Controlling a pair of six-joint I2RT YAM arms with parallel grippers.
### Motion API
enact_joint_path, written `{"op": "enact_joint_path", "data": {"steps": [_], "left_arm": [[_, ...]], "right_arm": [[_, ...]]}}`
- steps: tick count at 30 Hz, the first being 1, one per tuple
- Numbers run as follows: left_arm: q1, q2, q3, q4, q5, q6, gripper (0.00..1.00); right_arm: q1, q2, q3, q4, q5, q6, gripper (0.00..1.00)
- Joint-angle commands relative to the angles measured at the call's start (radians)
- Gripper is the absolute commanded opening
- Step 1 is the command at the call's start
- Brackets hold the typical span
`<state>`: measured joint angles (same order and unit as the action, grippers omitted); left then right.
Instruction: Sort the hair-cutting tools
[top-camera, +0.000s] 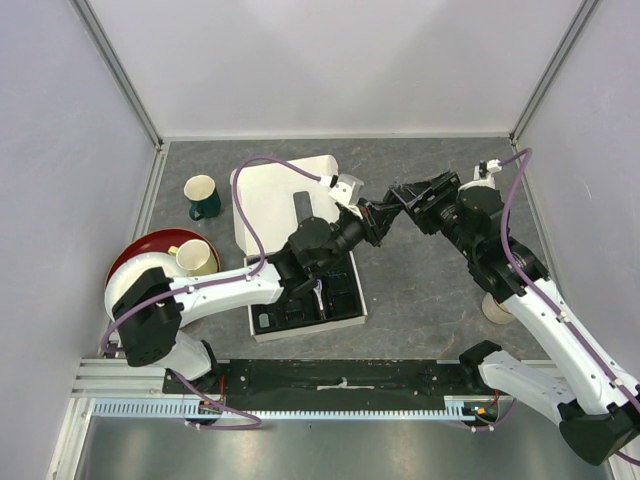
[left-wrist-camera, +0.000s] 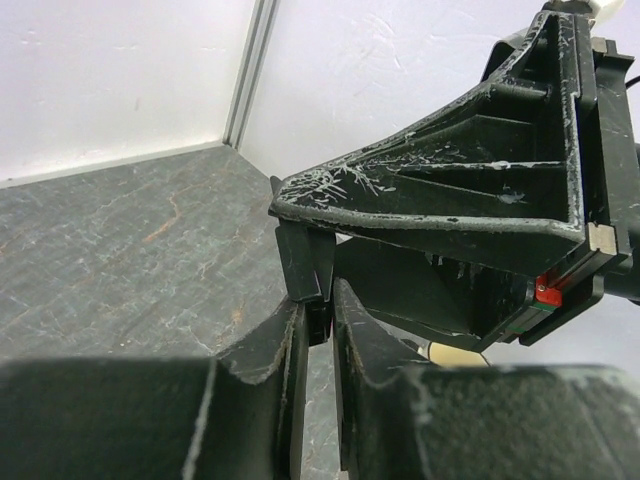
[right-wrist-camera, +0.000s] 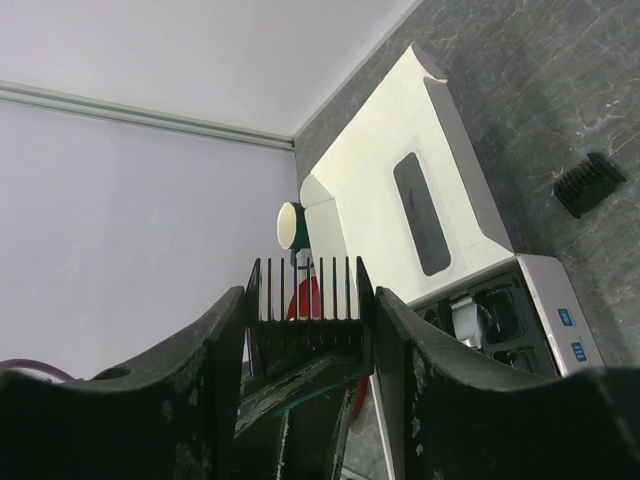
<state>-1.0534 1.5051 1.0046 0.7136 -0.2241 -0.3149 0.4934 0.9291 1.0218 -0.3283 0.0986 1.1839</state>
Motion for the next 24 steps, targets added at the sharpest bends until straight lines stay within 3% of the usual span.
{"op": "enact_joint_path", "data": {"steps": [1,2,6,13,17,24], "left_arm": [[-0.003,0.018,0.020,0.057,0.012,-0.041,0.17],[-0.003,0.020,0.022,0.057,0.011,-0.041,0.02],[-0.003,0.006,0.034,0.014,-0.049,-0.044,0.02],[0.018,-0.072,0.078,-0.281,-0.101,-0.073,0.02],[0.090,-0.150,0.100,-0.571,0.061,-0.140,0.02],[0.355,-0.197,0.117,-0.996,0.451,-0.242,0.02]], "right_arm": [[0.002,0.001,-0.003,0.049,-0.020,0.026,0.41],[0.002,0.001,-0.005,0.048,-0.020,0.026,0.41],[0.002,-0.004,-0.020,0.043,-0.010,0.019,0.51],[0.002,-0.018,-0.028,-0.029,0.058,-0.101,0.94],[0.002,-0.067,-0.043,-0.043,0.104,-0.197,0.98],[0.002,-0.059,-0.057,-0.130,0.124,-0.315,0.97]]}}
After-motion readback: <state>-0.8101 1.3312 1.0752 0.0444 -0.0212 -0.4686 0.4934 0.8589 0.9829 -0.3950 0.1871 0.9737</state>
